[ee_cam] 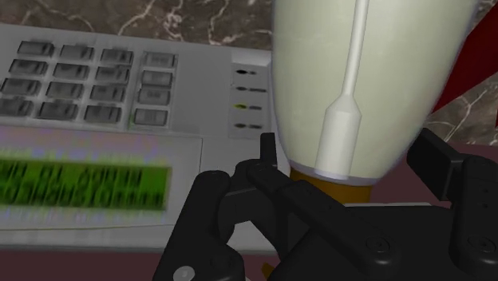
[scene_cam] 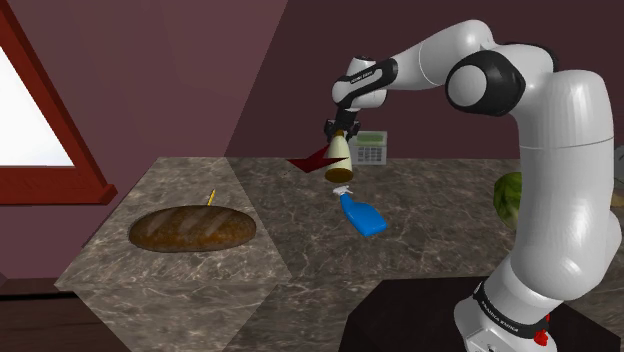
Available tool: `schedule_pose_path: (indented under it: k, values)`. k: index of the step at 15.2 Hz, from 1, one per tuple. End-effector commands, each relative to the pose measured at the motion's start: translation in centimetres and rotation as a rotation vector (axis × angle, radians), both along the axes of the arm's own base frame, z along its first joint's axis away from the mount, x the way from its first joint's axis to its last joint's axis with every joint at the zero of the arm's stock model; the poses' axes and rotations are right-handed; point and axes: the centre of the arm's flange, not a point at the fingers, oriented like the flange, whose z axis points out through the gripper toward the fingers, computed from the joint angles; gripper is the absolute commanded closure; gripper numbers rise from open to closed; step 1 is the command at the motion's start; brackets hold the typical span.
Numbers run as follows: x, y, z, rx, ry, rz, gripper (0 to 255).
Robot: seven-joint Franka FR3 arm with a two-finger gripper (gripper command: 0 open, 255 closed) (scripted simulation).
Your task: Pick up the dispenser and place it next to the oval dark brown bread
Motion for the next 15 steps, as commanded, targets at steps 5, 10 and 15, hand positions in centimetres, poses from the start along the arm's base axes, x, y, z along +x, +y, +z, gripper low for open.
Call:
schedule_pose_path:
  k: [5,10,15]
  values:
    - [0.0,0.1,1.0,0.001,0.002,0.001,255]
    - [0.0,0.1,3.6,0.001,0.002,0.001,255]
    - [0.0,0.1,6.2,0.001,0.002,0.001,255]
